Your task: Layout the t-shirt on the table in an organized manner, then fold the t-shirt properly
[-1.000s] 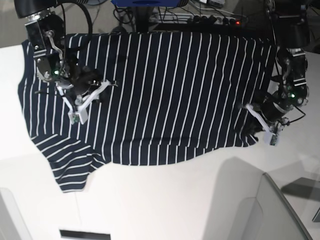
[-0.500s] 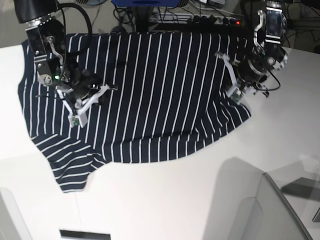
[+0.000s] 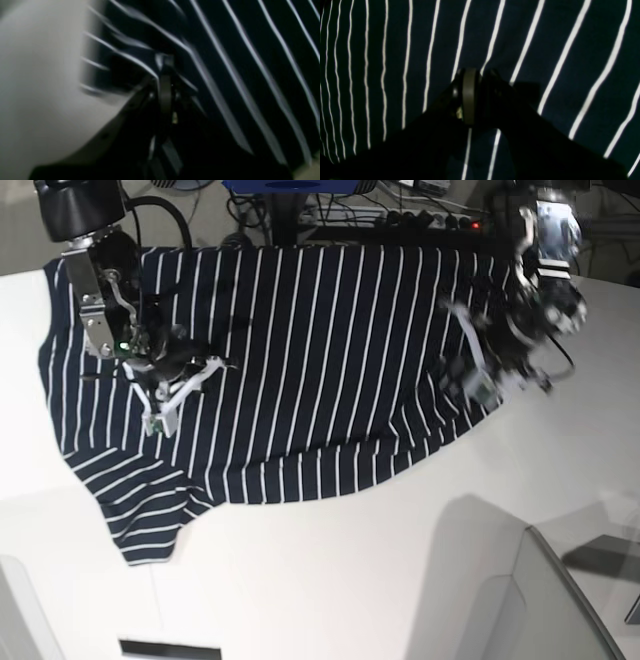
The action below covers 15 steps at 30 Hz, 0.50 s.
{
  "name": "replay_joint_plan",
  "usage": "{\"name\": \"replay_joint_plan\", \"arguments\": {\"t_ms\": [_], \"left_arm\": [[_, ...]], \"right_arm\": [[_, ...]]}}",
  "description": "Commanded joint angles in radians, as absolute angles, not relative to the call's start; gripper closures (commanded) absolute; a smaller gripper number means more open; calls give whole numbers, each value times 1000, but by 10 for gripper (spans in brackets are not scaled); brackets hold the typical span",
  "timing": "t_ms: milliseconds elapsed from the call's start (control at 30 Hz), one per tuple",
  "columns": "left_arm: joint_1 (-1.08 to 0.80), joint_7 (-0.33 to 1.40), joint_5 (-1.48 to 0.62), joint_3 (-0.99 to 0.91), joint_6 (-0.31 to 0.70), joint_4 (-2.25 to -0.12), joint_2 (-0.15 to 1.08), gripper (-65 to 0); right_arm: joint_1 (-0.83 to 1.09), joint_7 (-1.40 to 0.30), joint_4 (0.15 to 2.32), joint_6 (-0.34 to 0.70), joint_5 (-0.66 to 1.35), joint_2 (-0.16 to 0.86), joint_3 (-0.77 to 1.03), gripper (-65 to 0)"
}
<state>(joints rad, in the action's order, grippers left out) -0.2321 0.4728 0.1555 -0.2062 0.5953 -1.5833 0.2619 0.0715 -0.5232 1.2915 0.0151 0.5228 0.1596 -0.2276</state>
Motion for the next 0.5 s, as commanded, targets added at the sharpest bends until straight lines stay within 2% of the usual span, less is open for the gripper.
{"name": "replay_joint_plan", "arguments": {"t_ms": [0, 267, 367, 467], "left_arm": [[-189, 483, 156, -222, 585, -1616, 272, 0], [-51, 665, 159, -170, 587, -1860, 271, 0], [-85, 714, 160, -67, 587, -1957, 272, 0], [-168, 711, 160, 12, 587, -1960, 275, 0]], "right_arm": [[67, -536, 1299, 16, 527, 160, -228, -96], [68, -538, 1294, 16, 527, 159, -228, -96], [68, -538, 1294, 16, 526, 159, -228, -96], [68, -538, 1294, 16, 526, 159, -228, -96]]}}
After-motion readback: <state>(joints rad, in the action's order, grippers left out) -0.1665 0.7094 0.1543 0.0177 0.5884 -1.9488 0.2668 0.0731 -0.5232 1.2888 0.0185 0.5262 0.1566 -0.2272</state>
